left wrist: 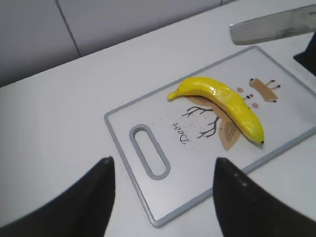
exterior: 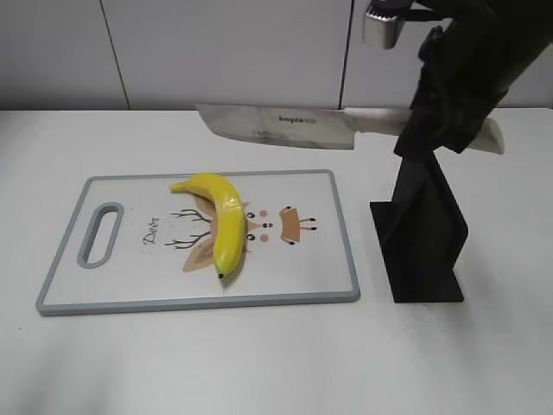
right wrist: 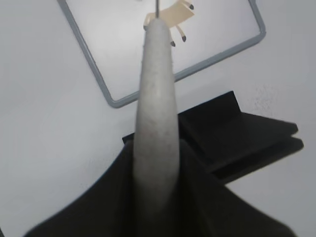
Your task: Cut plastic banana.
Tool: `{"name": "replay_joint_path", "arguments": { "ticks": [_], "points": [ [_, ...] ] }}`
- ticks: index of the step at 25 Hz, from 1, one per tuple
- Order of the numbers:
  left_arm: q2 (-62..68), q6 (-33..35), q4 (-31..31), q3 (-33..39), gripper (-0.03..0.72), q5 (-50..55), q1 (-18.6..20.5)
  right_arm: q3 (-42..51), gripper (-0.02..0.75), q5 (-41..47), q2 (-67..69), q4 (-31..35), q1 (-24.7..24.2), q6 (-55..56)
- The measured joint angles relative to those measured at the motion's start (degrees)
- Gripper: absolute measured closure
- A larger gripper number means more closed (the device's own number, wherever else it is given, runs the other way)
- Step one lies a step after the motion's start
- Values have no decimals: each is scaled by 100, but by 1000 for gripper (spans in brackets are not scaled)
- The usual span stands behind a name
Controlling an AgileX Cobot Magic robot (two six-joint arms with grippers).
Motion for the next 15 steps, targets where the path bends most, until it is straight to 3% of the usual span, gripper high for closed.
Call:
{"name": "replay_joint_path", "arguments": {
  "ticks": [5, 10, 15],
  "points": [
    [1749, 1335, -612, -1358, 101, 766, 0, -588, 573, 145, 676, 206, 0, -364],
    [3326, 1983, -800, -2747, 101, 1671, -57, -1380, 573, 534, 1369, 310, -12, -634],
    [4378, 2576, -762, -3614, 113, 1807, -514, -2042, 573, 722, 1965, 724, -18, -1398]
  ]
}}
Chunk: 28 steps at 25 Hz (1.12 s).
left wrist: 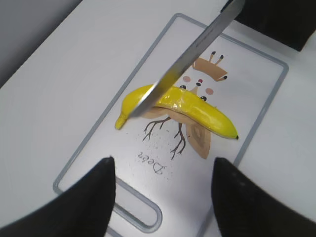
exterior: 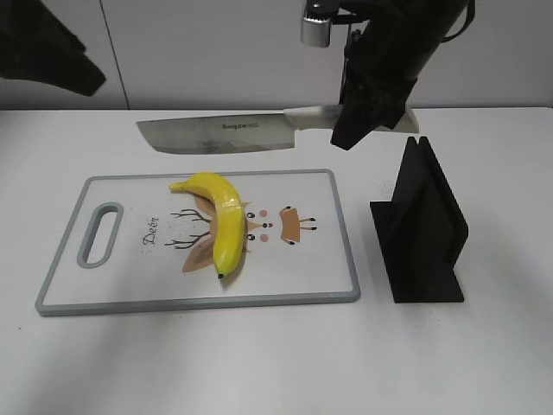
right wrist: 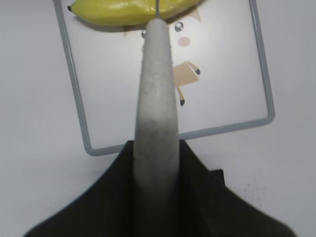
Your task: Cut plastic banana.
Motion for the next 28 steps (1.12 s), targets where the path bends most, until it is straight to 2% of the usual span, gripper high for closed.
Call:
{"name": "replay_joint_path", "arguments": {
  "ticks": [8, 13, 16, 18, 23, 25, 28],
  "points": [
    [1223, 220, 1027, -639, 119, 25, -915, -246, 573, 94, 275, 461, 0, -992],
    [1710, 231, 1330, -651, 126, -148, -1016, -246, 573, 94, 296, 479, 0, -1055],
    [1823, 231, 1380, -651, 162, -371, -1016, -252, 573, 108, 411, 526, 0, -1063],
    [1856, 231, 1380, -656, 220, -494, -1016, -252, 573, 95, 512, 602, 0, -1068],
    [1998, 237, 1374, -667, 497, -519, -1016, -252, 573, -130, 586, 819, 0, -1198],
    [2081, 237, 1369, -667, 572, -528, -1016, -252, 573, -209, 586, 842, 0, -1234],
    [2173, 278, 1375, -667, 642, -567, -1018, -252, 573, -324, 591, 815, 0, -1308]
  ]
}}
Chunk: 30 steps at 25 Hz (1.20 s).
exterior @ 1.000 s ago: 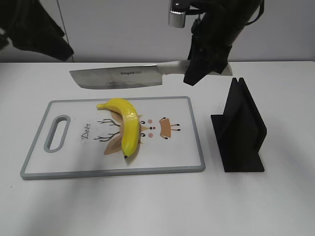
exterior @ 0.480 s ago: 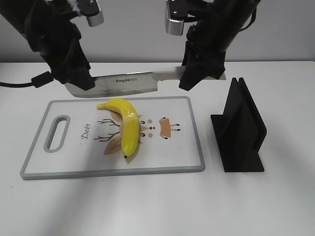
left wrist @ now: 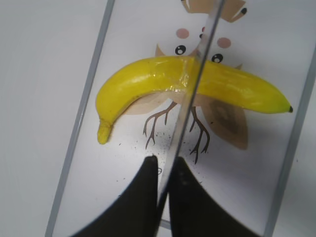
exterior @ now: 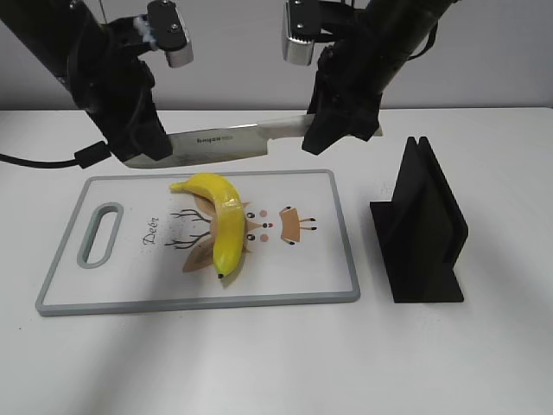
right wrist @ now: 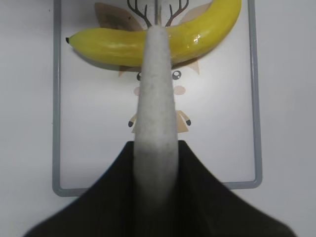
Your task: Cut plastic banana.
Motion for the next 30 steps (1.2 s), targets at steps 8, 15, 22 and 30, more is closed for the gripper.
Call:
{"name": "replay_joint_path", "arguments": {
  "ticks": [8, 15, 22, 30],
  "points": [
    [403, 125, -33, 0, 682, -85, -11, -36, 571, -68, 399, -60, -11, -77],
    [1336, 79, -291, -45, 681, -393, -11, -65, 563, -208, 1254, -427, -19, 498],
    [1438, -22, -268, -130, 681, -300, -11, -119, 553, -197, 1351, -481, -25, 698],
    [1138, -85, -163, -18, 681, -348, -37, -59, 549, -221, 1052, -602, 2, 860]
  ]
}}
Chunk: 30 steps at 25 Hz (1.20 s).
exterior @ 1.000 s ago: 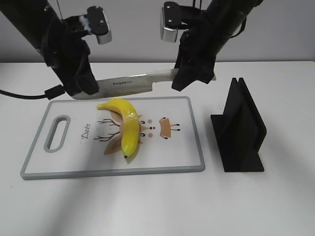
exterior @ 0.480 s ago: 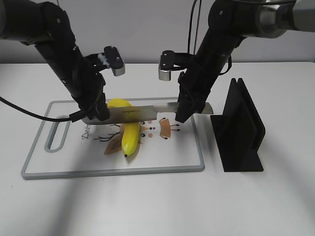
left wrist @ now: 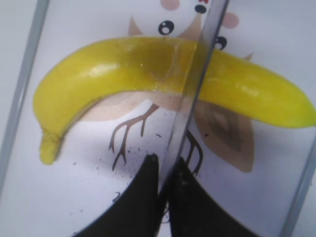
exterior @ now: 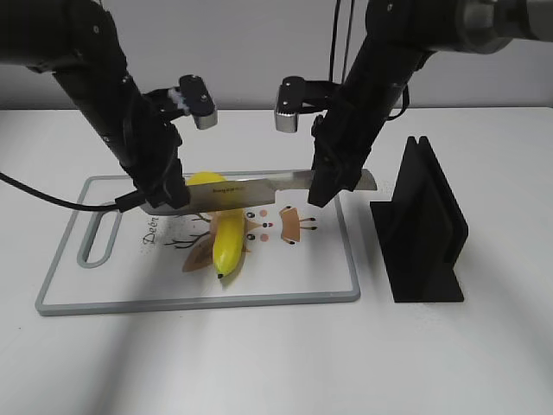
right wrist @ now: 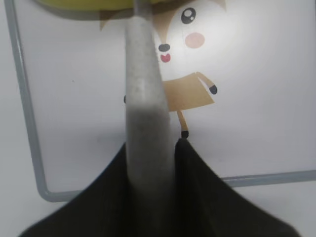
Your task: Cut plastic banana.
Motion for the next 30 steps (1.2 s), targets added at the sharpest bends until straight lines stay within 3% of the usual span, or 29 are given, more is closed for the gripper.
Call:
{"name": "replay_joint_path", "arguments": {
  "ticks": [10, 18, 20, 22, 24, 26, 30],
  "points": [
    [-1250, -23, 81, 12, 681, 193, -11, 25, 548, 88, -1077, -5, 28, 131],
    [-1373, -43, 54, 19, 665, 187, -21, 20, 548, 94, -1174, -6, 34, 131],
    [-1373, -125, 8, 24, 591, 86, -15, 25, 549, 129, -1174, -6, 34, 170],
    [-1373, -239, -87, 24, 457, -66, -2, 26, 563, 171, -1174, 31, 34, 252],
    [-1373, -276, -196, 19, 253, -97, 6, 26, 568, 165, -1174, 37, 34, 332],
    [-1396, -308, -298, 19, 109, -97, 6, 26, 571, 121, -1174, -20, 27, 410],
    [-1567, -327, -315, 19, 61, -160, 12, 26, 571, 108, -1174, -241, 7, 461]
  ]
}}
